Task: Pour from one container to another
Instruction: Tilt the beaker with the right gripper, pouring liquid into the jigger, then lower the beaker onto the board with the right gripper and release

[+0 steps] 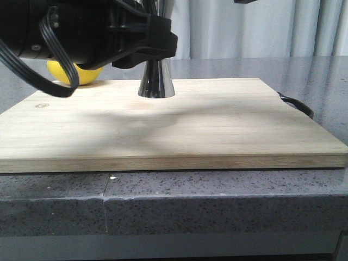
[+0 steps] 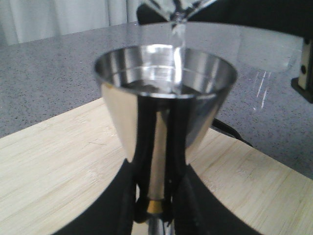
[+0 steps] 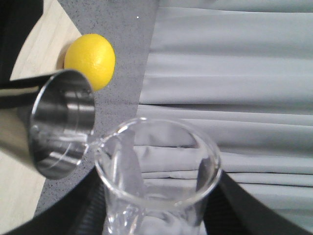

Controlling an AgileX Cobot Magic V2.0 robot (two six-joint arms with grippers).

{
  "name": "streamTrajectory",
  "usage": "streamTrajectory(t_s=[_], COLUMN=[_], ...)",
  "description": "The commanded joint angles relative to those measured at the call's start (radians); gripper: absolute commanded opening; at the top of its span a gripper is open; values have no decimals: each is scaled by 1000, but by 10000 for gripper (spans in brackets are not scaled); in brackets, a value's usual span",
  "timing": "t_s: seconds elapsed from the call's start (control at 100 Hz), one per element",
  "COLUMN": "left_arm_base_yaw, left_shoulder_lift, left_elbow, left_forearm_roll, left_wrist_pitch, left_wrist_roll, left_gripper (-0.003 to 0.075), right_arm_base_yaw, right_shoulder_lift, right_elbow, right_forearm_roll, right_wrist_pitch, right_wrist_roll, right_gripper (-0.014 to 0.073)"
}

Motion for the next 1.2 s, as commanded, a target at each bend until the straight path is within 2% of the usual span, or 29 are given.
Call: streamTrajectory(t_s=[0.0, 0.14, 0.24, 0.4, 0.57, 0.68, 0.82, 0.93, 1.07, 1.19], left_arm_base_yaw=[-7, -7, -7, -7, -7, -7, -7, -6, -6, -6], left_shoulder_lift=[-37, -37, -37, -37, -37, -37, -37, -37, -37, -37], left_elbow=[-29, -29, -29, -29, -29, -29, -29, -29, -29, -29], left_forearm_roll=[-6, -4, -4, -4, -4, -4, -4, -4, -4, -4], left_wrist_pitch=[-87, -87, -89, -91, -91, -91, -91, -91, -91, -91], left_wrist_roll=[-12, -12, -12, -12, -12, -12, -12, -12, -4, -4], left_gripper=[-19, -19, -19, -19, -19, -19, -19, -20, -19, -19], right_arm_base_yaw=[-2, -2, -2, -2, -2, -42, -161, -285, -410, -471], right_shoulder_lift=[-37, -37, -37, -37, -37, -37, -26, -3, 46, 102], right_elbow=[-38, -38, -38, -38, -38, -38, -31, 17, 119, 198], right_forearm_roll=[10, 14, 70, 182, 345, 448, 530, 545, 547, 547], right_wrist_pitch=[-2, -4, -4, 6, 89, 90, 1, -135, -349, -487], right_wrist_roll=[1, 2, 29, 207, 406, 521, 687, 793, 839, 842], right_gripper=[169, 169, 169, 169, 169, 169, 169, 169, 169, 169])
